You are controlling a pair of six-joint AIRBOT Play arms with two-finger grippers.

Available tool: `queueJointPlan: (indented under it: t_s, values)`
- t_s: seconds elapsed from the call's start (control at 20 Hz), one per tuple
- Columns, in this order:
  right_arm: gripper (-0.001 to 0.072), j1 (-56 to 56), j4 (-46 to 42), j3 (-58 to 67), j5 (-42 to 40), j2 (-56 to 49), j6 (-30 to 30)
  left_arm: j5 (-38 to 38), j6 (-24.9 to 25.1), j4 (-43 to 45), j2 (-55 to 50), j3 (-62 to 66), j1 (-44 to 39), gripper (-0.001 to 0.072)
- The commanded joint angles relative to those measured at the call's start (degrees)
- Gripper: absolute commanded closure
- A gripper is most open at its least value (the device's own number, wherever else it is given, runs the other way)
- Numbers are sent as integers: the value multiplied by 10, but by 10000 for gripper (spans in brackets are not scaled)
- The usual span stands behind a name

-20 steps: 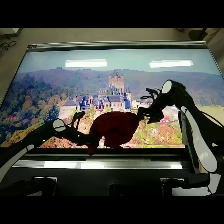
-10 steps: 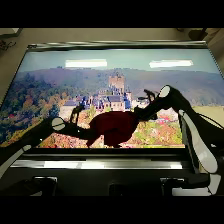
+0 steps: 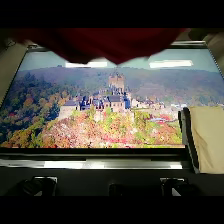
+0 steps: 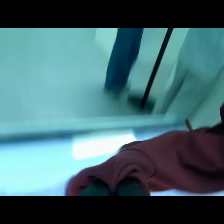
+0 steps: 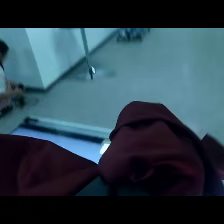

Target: Fold the shirts.

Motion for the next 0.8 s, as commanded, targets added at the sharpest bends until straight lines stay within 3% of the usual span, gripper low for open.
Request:
queueJointPlan:
  t_s: [0.0, 0.1, 0.25, 0.45, 0.6, 0.75]
  values:
    - [677, -1, -31, 25, 5, 98, -6, 17, -3, 25, 37, 96, -12, 675]
    - [676, -1, -92, 25, 71, 117, 13, -3, -3, 85, 47, 96, -10, 675]
    - [676, -1, -196, 25, 184, 122, 77, -90, -6, 173, 48, 96, -10, 675]
    - [676, -1, -183, 25, 336, 115, 79, -125, -5, 184, 46, 95, -10, 675]
    - [676, -1, -179, 20, 517, 91, 87, -202, -5, 202, 34, 85, -10, 675]
    - [676, -1, -144, -49, 563, 89, 127, -230, -5, 202, 38, 17, -10, 675]
